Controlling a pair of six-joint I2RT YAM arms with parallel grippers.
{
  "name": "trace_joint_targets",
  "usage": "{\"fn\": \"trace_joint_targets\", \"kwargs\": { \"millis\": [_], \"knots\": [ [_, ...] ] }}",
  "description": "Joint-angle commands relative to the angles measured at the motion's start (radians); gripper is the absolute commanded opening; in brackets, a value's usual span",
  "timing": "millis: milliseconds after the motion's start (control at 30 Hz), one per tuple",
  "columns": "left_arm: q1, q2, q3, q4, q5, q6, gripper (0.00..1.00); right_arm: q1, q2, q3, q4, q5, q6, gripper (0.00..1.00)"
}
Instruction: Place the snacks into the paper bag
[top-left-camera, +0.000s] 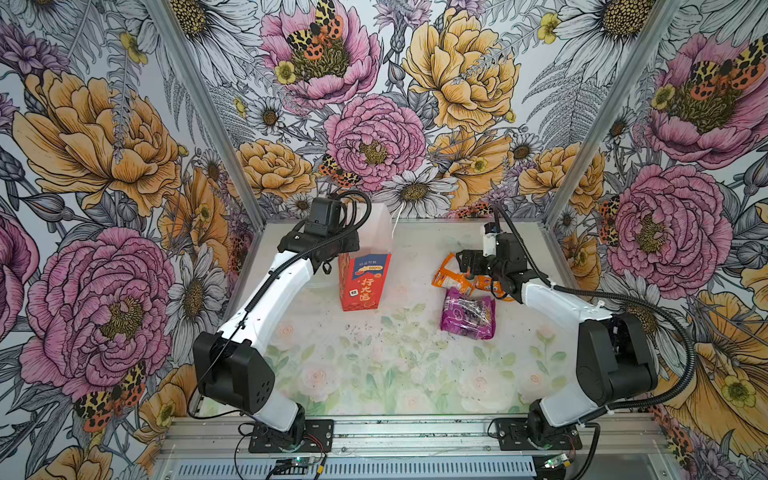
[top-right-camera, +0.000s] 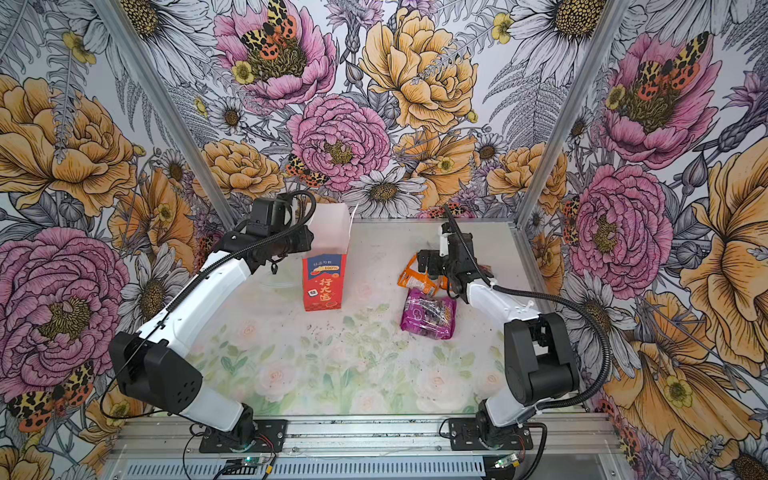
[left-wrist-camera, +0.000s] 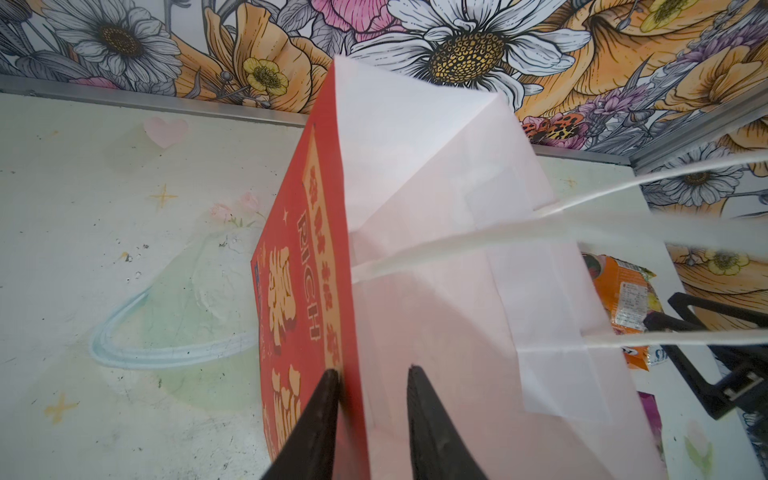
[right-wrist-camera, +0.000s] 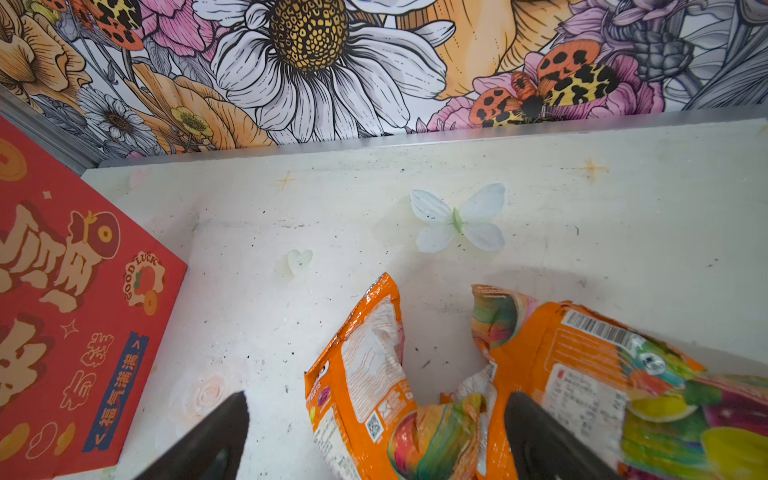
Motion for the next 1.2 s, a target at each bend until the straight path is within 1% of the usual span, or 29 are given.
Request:
{"fn": "trace_joint_targets", "kwargs": {
  "millis": [0,333,467,633,800,1167],
  "knots": [
    [0.011,-0.031,-0.014,0.004,0.007,-0.006,0.31,0.006,0.011,0.028,0.002,-0.008,0.013,0.97],
    [0.016,-0.028,-0.017,0.004,0.015,-0.007,0.31,0.011,0.015,0.033,0.002,-0.009,0.012,0.97],
    [0.018,-0.033,-0.02,0.004,0.012,-0.007,0.36,0.012,0.02,0.037,0.0,-0.011,0.013,0.97],
    [0.021,-0.036,-0.029,0.004,0.008,-0.009,0.37,0.014,0.029,0.044,0.0,-0.012,0.014,0.97],
    [0.024,-0.041,-0.037,0.004,0.012,-0.013,0.32,0.017,0.033,0.045,-0.001,-0.012,0.013,0.97],
    [0.036,-0.058,-0.047,0.005,0.019,-0.018,0.27,0.022,0.044,0.051,-0.001,-0.014,0.013,0.96]
  ]
}}
